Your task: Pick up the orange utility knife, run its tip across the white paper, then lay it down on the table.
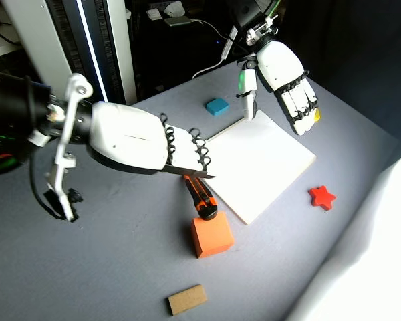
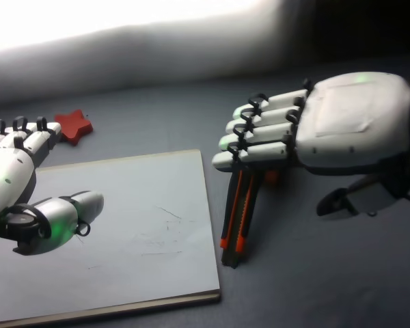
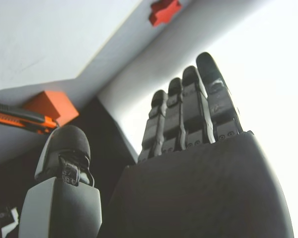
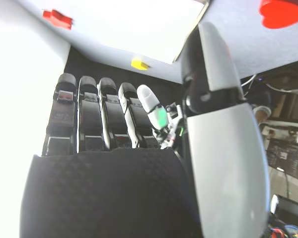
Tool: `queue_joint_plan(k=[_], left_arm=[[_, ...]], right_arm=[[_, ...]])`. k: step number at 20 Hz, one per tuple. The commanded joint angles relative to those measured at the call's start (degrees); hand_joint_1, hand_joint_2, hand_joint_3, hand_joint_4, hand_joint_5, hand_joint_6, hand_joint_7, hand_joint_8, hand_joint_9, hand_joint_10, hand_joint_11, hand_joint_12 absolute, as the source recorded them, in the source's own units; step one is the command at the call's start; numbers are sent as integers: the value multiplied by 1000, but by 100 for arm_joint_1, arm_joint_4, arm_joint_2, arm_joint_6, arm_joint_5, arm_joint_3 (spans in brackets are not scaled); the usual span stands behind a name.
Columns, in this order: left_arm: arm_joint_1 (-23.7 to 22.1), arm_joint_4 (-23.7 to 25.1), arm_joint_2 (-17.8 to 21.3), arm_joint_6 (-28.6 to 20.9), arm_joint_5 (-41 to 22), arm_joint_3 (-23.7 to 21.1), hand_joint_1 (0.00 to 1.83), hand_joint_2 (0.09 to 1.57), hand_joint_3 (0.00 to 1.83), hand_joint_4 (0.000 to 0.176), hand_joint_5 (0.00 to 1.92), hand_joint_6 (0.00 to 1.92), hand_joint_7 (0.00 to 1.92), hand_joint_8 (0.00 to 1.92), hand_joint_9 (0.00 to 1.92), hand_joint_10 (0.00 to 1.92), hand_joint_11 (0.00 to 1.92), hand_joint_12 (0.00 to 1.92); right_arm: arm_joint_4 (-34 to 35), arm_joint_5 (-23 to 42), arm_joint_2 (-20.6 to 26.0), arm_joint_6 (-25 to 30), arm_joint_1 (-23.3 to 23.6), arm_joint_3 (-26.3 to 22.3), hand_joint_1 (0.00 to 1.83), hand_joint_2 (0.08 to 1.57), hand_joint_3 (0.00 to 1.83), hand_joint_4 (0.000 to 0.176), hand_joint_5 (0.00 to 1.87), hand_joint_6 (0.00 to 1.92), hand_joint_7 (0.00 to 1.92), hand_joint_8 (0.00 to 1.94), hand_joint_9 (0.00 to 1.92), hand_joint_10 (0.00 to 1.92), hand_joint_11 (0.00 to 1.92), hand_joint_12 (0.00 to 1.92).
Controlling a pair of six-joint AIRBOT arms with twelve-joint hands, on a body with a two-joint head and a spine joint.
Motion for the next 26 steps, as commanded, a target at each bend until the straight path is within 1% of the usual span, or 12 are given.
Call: queue_joint_plan(k=[1,4,5,7,10,11,14,15,18,21,25,26], left_arm=[[-1,319,17,-47,-470,-19,108,1277,3,5,22,2,64,1,97,2,0,494],[131,320,23,-204,-510,-36,73,1283,4,10,2,0,57,0,95,2,0,459],[172,320,22,-261,-560,-36,80,1280,2,4,23,6,69,3,113,8,0,517],[195,318,22,-270,-572,-31,81,1278,0,5,29,6,78,4,122,8,0,557],[199,262,18,-261,-572,-23,107,1273,0,11,24,2,77,2,125,5,0,585],[204,253,15,-261,-572,-17,110,1272,0,13,21,0,81,2,128,5,0,558],[222,186,12,-285,-569,-7,96,1274,0,9,16,0,81,1,123,1,0,579],[225,169,10,-301,-559,-9,110,1274,0,6,27,3,83,1,140,6,0,656],[221,155,-45,-339,-545,-15,135,1273,0,8,37,5,105,8,159,9,0,709],[180,155,-92,-338,-545,-43,147,1268,0,6,44,5,107,3,177,11,0,758],[160,155,-117,-320,-545,-55,142,1271,0,3,52,5,96,0,170,5,0,750],[172,155,-118,-316,-545,-54,133,1274,1,7,49,3,99,1,172,5,0,741]], right_arm=[[18,-72,-29,107,91,22,1012,1098,14,0,0,0,0,0,0,0,0,0],[-929,-1,-381,864,182,245,1001,1113,19,0,0,0,0,0,0,0,0,0],[-1287,25,-530,1124,196,355,1016,1108,17,0,0,0,0,0,0,0,0,0],[-1661,86,-707,1356,196,491,1033,1100,12,0,0,0,0,0,0,0,0,0],[-1961,156,-966,1391,181,696,990,1105,14,0,0,0,0,0,0,0,0,0],[-1976,154,-1026,1391,181,745,1032,1099,11,0,0,0,0,0,0,0,0,0],[-2239,141,-1309,1391,144,1023,1032,1103,12,0,0,0,0,0,0,0,0,0],[-2353,140,-1377,1412,134,1099,1034,1102,11,0,0,0,0,0,0,0,0,0],[-2778,77,-1619,1613,115,1324,1050,1107,13,0,0,0,0,0,0,0,0,0],[-3460,76,-1773,2186,75,1423,1045,1119,17,0,0,0,0,0,0,0,0,0],[-3518,-121,-1963,2276,-98,1591,1048,1121,18,0,0,0,0,0,0,0,0,0],[-3517,-193,-1999,2281,-148,1612,1068,1119,16,0,0,0,0,0,0,0,0,0]])
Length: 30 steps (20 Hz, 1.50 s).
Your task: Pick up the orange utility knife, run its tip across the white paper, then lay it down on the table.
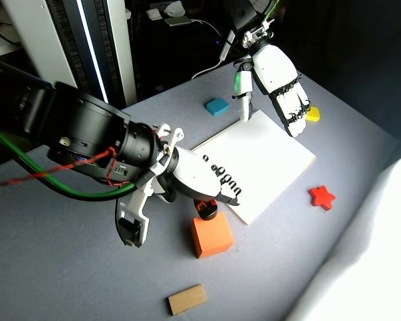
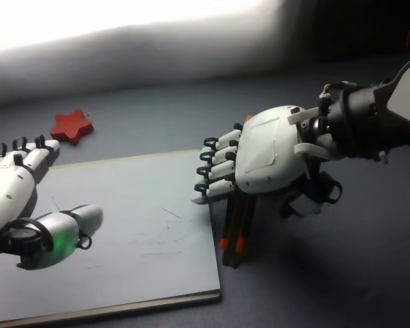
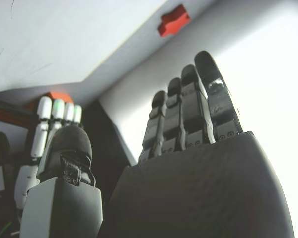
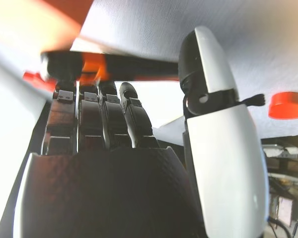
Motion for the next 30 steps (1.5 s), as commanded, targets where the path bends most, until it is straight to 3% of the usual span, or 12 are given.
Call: queue_joint_plan(k=[1,8,17,20,23,25,26,27,28,29,30], left_arm=[[-26,355,13,-12,-475,-10,168,1272,0,4,56,4,93,2,187,8,0,773],[-22,355,-7,-12,-475,25,141,1269,0,6,69,3,120,2,213,8,0,851],[-54,354,-38,-34,-476,137,170,1267,0,2,86,2,124,1,208,1,0,806],[-64,354,-44,-33,-476,146,168,1268,0,9,83,4,121,1,205,0,0,720],[-89,354,-64,-31,-476,146,156,1266,0,9,88,3,136,3,218,3,0,788],[-93,354,-72,-26,-476,136,157,1269,0,5,103,7,126,2,202,3,0,725],[-93,355,-75,-20,-476,133,159,1270,1,2,104,6,122,1,203,3,0,720],[-93,355,-76,-15,-476,132,162,1270,0,7,104,4,122,0,200,1,0,693],[-91,355,-76,-12,-476,133,147,1270,0,9,98,1,134,3,213,5,0,714],[-90,355,-76,-12,-476,135,154,1267,0,12,86,0,134,2,211,3,0,703],[-90,355,-76,-12,-476,137,154,1267,0,12,86,0,134,2,211,3,0,703]], right_arm=[[55,-444,3,8,-10,18,1064,1122,17,0,0,0,0,0,0,0,0,0],[58,-933,-278,77,-197,151,1080,1157,29,0,0,0,0,0,0,0,0,0],[59,-1243,-349,40,-366,156,1171,1185,37,0,0,0,0,0,0,0,0,0],[59,-1283,-346,40,-393,156,1180,1196,42,0,0,0,0,0,0,0,0,0],[59,-1331,-347,40,-404,155,1181,1226,56,0,0,0,0,0,0,0,0,0],[59,-1360,-347,40,-414,155,1161,1265,71,0,18,7,29,10,65,27,26,18],[59,-1373,-347,40,-420,155,1108,1307,39,0,43,11,70,1,102,46,4,257],[59,-1381,-345,40,-426,155,1031,1307,20,0,212,224,349,150,226,394,0,939],[59,-1394,-345,40,-431,155,1046,1358,25,16,503,1653,577,1586,404,1601,177,1842],[59,-1408,-345,39,-433,154,1040,1367,41,15,492,1754,594,1694,612,1857,487,1905],[59,-1423,-345,39,-433,154,1040,1367,41,15,492,1754,594,1694,612,1857,487,1905]])
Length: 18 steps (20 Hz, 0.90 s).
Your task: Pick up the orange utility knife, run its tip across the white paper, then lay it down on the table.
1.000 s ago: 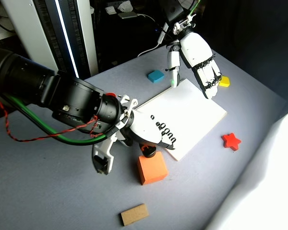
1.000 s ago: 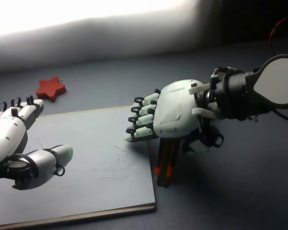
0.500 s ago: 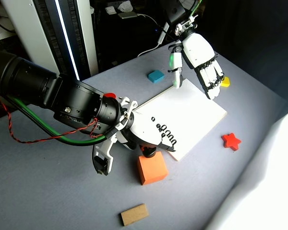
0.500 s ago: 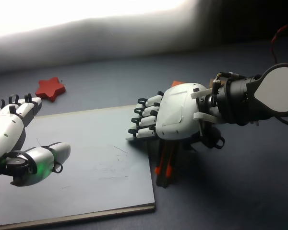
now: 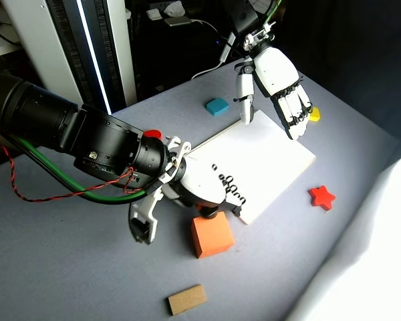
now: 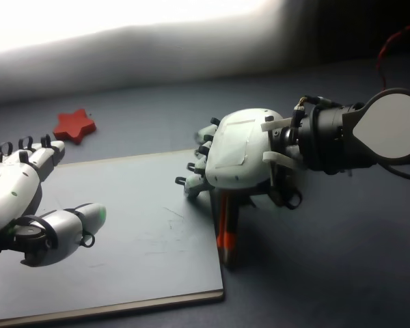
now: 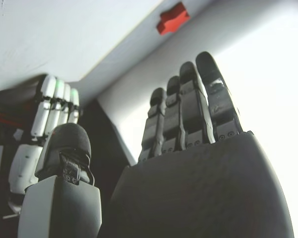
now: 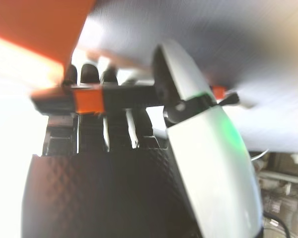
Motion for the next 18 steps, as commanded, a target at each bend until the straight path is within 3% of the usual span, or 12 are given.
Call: queue_joint_plan(k=[1,2,3,4,5,6,13,16,18], left_arm=[[-66,329,25,1,-507,13,143,1269,0,15,74,0,134,1,214,4,0,702],[-66,329,25,1,-507,14,140,1270,0,17,65,0,129,0,211,2,0,704],[-63,329,25,1,-507,14,156,1266,0,20,76,5,137,3,214,3,0,704],[-62,329,25,1,-507,14,173,1262,0,21,78,2,141,1,223,5,0,744],[-62,329,22,2,-507,14,173,1262,0,21,78,2,141,1,223,5,0,744],[-61,329,21,5,-507,14,156,1263,0,20,71,0,135,0,224,4,0,752],[-57,330,19,14,-507,26,154,1263,0,18,85,3,133,0,220,0,0,779],[-56,330,18,20,-507,30,150,1267,1,17,79,0,129,2,224,4,0,791],[-50,330,17,21,-507,35,148,1267,1,17,76,0,131,2,225,4,0,792]], right_arm=[[-150,-154,72,-80,-45,34,1289,1285,4,0,970,1888,1047,1892,1013,1908,931,1918],[-150,-187,72,-80,-37,27,1424,1274,0,45,1177,1914,1303,1931,1332,1918,1241,1920],[-150,-209,75,-80,-25,19,1595,1264,0,75,1460,1920,1600,1939,1672,1920,1689,1921],[-150,-216,87,-80,-9,1,1532,1306,0,163,1587,1921,1765,1941,1860,1921,1912,1921],[-150,-216,116,-75,13,-36,1532,1306,0,163,1587,1921,1765,1941,1860,1921,1912,1921],[-149,-219,143,-57,37,-75,1415,1339,3,175,1531,1921,1715,1941,1824,1921,1908,1921],[-148,-504,323,-13,297,-368,1390,1343,7,176,1503,1921,1708,1941,1818,1921,1900,1921],[-149,-1101,431,81,393,-631,1353,1345,10,176,1495,1921,1659,1941,1786,1921,1882,1921],[-150,-1556,432,474,407,-705,1391,1342,10,176,1472,1921,1653,1941,1768,1921,1869,1921]])
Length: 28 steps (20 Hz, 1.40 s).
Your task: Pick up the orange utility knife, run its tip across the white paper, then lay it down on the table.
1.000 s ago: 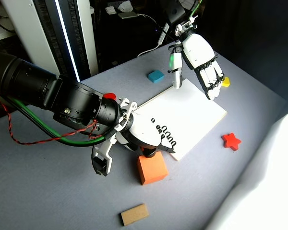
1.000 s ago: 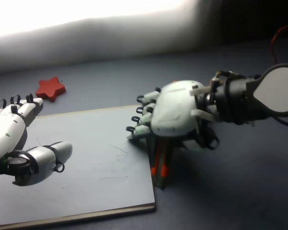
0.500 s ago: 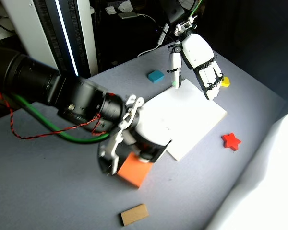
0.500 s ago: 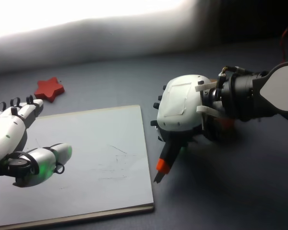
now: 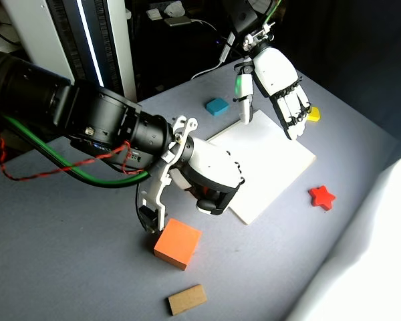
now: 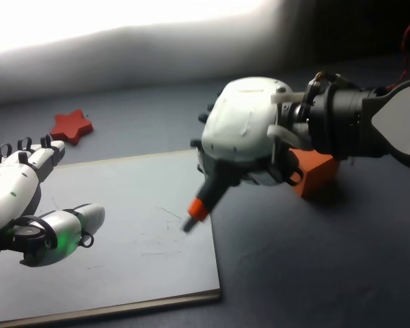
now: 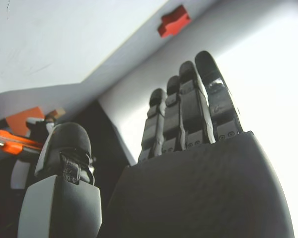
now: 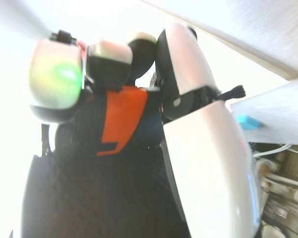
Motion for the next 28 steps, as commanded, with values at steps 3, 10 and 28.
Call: queue_joint_plan(k=[3,10,28], left_arm=[[-33,345,14,1,-489,40,157,1266,1,17,85,2,126,1,217,2,0,787],[-38,345,11,-2,-489,42,139,1273,1,17,79,1,131,3,228,4,0,764],[-20,342,11,-13,-489,57,147,1284,0,10,82,6,141,1,223,3,0,763]], right_arm=[[-711,-922,82,1053,106,-54,1383,1339,10,176,1485,1921,1656,1941,1759,1921,1856,1921],[3473,2361,782,-380,634,-195,1375,1326,6,176,1435,1921,1611,1941,1726,1921,1826,1921],[11381,4691,-534,-15383,-724,1017,1435,1319,6,176,1473,1921,1632,1941,1751,1921,1845,1921]])
